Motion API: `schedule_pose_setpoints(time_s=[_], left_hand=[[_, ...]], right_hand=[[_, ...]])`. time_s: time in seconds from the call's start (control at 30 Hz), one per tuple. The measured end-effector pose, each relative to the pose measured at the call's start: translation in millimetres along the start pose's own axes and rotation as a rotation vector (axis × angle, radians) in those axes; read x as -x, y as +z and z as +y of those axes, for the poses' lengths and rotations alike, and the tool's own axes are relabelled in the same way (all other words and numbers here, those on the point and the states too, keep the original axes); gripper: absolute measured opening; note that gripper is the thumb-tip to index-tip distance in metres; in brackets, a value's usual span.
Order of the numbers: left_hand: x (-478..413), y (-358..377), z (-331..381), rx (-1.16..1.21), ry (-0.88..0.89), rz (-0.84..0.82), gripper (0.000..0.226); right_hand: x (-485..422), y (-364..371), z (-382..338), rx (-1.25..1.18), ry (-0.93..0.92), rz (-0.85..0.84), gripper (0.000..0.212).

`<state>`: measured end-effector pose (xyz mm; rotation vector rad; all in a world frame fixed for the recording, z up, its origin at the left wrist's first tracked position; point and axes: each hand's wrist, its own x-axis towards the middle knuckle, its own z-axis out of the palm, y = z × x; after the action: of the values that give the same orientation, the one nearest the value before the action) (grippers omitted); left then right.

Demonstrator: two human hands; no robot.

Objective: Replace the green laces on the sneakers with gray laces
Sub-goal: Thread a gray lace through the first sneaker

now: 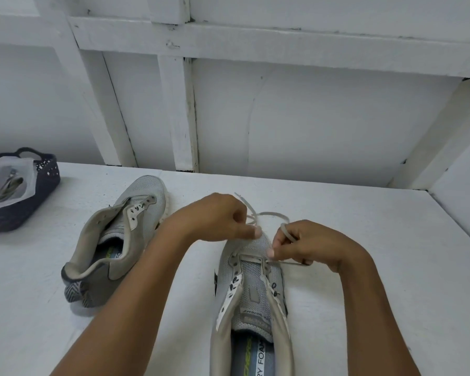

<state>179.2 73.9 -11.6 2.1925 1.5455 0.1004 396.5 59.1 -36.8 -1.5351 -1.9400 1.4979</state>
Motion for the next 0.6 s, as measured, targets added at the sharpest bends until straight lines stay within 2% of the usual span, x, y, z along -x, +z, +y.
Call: schedule_pose_setpoints(time_s=[0.07, 0.17, 0.33, 0.43, 0.5, 0.6], left_hand=[[0.1, 6.0, 2.6, -0.047, 0.012, -0.067, 0.036], [1.3, 9.5, -1.1, -0.012, 0.022, -0.045, 0.021], [9.7, 10.6, -17.3, 0.257, -0.1, 0.042, 0.014], [13.7, 15.7, -26.2, 0.324, -0.135, 0.047, 0.004], [14.4, 16.1, -28.9, 0.334, -0.145, 0.06, 0.015], [11.4, 13.8, -30.6, 0.307, -0.151, 0.095, 0.027]], right_hand=[[2.7, 0.3, -3.6, 0.055, -0.016, -0.077, 0.015], [2.7, 1.8, -3.2, 0.063, -0.052, -0.1, 0.009], [-3.6, 1.5, 12.5, -0.128, -0.119, -0.118, 0.013], [-7.3, -0.7, 23.1, -0.256, -0.129, -0.167, 0.009], [-6.8, -3.6, 27.6, -0.351, -0.14, -0.203, 0.01], [-8.1, -6.7, 33.6, -0.496, -0.158, -0.178, 0.029]])
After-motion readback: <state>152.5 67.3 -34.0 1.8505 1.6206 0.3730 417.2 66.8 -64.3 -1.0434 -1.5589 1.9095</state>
